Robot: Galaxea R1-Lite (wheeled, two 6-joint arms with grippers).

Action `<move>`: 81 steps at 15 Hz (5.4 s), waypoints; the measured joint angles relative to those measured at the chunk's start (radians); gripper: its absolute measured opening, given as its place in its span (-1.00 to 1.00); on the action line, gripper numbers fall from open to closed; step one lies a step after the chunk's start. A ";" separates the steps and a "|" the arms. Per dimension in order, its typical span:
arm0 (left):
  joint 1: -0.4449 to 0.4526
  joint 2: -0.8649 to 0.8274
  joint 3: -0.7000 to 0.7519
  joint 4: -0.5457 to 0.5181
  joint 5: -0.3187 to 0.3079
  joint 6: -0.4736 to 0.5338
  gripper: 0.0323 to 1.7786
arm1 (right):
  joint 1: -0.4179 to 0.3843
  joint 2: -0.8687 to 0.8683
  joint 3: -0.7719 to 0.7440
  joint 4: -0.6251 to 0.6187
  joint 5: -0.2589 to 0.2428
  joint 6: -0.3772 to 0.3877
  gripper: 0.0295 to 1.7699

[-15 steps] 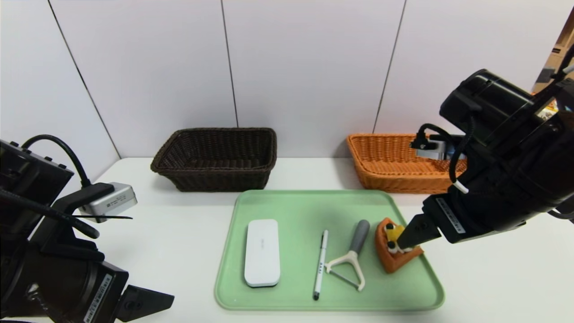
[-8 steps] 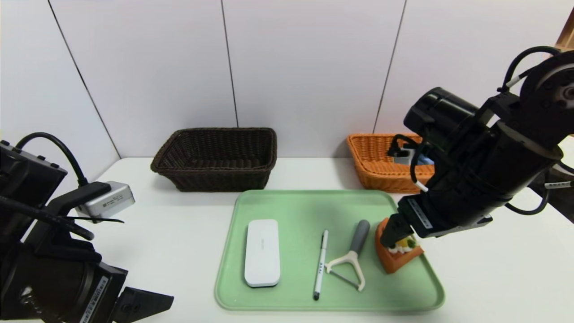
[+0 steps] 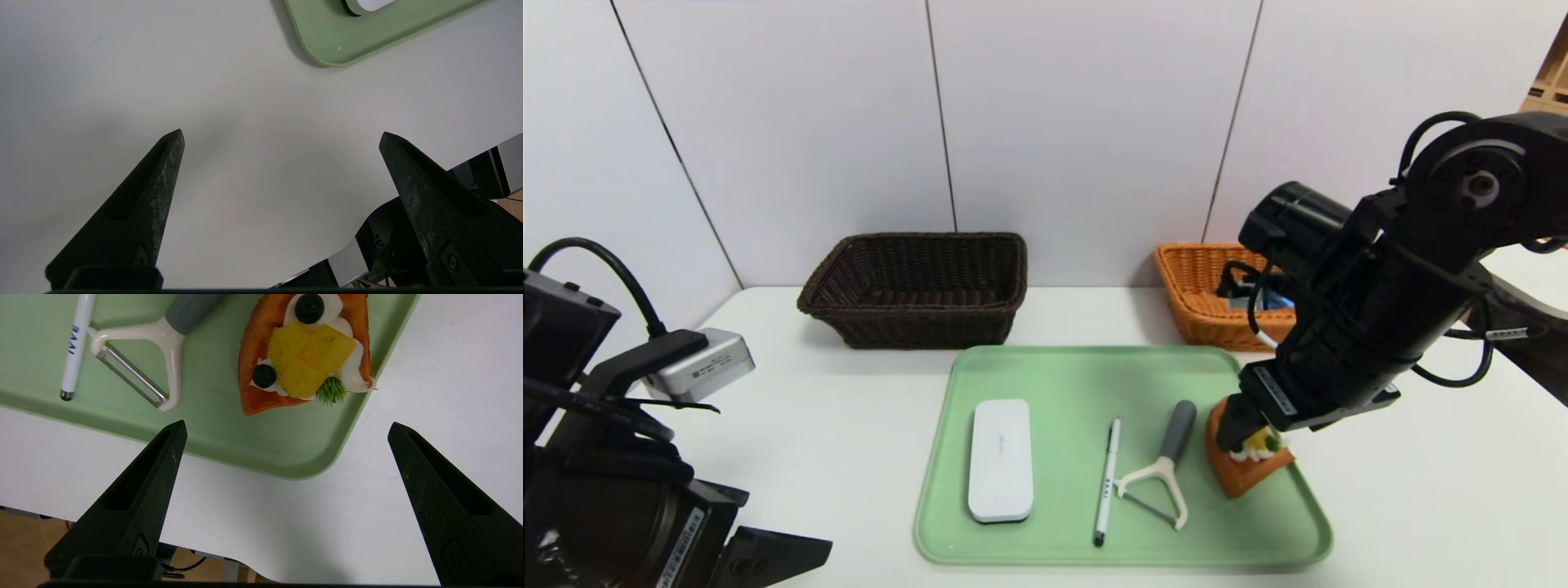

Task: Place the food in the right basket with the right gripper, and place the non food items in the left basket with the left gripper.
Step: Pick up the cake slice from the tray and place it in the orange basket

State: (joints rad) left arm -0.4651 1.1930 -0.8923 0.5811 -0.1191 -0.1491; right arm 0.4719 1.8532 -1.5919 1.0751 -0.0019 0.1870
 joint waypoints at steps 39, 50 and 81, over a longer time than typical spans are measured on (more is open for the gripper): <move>0.000 -0.056 0.003 -0.001 -0.003 0.003 0.90 | 0.001 0.159 0.068 -0.134 -0.026 -0.145 0.38; 0.000 -0.056 0.004 -0.003 -0.004 0.005 0.90 | 0.033 0.085 0.113 -0.151 -0.055 -0.144 0.03; 0.000 -0.060 0.026 -0.002 -0.003 0.003 0.90 | -0.279 0.138 -0.367 -0.390 -0.155 -0.448 -0.02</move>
State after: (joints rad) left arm -0.4647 1.1330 -0.8664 0.5791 -0.1221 -0.1457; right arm 0.1932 1.9915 -1.9585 0.6853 -0.1572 -0.2611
